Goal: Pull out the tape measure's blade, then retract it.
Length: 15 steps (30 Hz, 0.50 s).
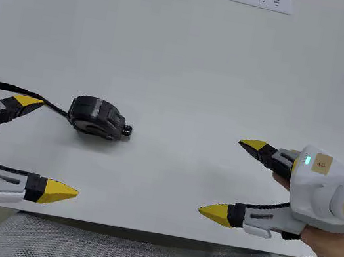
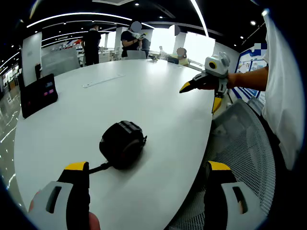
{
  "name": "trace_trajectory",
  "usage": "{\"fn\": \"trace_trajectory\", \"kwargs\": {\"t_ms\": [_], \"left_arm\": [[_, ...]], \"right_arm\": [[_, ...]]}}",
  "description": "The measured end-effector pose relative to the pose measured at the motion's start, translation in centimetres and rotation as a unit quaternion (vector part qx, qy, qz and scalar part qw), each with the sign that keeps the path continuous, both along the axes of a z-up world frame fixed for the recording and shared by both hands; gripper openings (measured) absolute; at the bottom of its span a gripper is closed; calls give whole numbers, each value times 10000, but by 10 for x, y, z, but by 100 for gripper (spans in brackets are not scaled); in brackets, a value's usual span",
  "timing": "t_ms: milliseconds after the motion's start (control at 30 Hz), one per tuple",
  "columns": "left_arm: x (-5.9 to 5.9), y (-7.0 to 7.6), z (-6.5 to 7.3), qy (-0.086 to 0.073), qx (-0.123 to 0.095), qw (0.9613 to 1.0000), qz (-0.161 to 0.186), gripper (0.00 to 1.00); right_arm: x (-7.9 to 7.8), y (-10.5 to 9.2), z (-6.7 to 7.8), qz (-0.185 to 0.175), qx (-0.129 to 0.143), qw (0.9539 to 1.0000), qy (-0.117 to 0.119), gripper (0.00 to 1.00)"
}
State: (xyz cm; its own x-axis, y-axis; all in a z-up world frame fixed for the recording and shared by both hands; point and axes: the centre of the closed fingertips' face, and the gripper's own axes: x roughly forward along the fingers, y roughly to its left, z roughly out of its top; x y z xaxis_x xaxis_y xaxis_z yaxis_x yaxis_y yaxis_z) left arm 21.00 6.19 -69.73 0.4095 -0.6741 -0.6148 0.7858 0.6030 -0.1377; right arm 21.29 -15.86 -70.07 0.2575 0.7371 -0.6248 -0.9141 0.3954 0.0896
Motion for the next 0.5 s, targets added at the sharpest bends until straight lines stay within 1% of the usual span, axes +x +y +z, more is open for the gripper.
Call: {"fn": "trace_trajectory", "kwargs": {"t_ms": [167, 200, 267, 433, 500], "left_arm": [[0, 0, 0, 7, 8, 10000, 10, 99], [1, 0, 1, -32, -4, 10000, -2, 99], [1, 0, 1, -17, 2, 10000, 5, 99], [4, 0, 2, -43, -40, 10000, 56, 99], [3, 0, 1, -21, -45, 10000, 74, 99]], "right_arm": [[3, 1, 2, -24, 56, 9999, -94, 82], [3, 1, 3, -41, 75, 9999, -80, 82], [4, 1, 3, -59, 66, 9999, -99, 82], [5, 0, 3, -79, 48, 9999, -121, 84], [5, 0, 3, -80, 41, 9999, -123, 84]]}}
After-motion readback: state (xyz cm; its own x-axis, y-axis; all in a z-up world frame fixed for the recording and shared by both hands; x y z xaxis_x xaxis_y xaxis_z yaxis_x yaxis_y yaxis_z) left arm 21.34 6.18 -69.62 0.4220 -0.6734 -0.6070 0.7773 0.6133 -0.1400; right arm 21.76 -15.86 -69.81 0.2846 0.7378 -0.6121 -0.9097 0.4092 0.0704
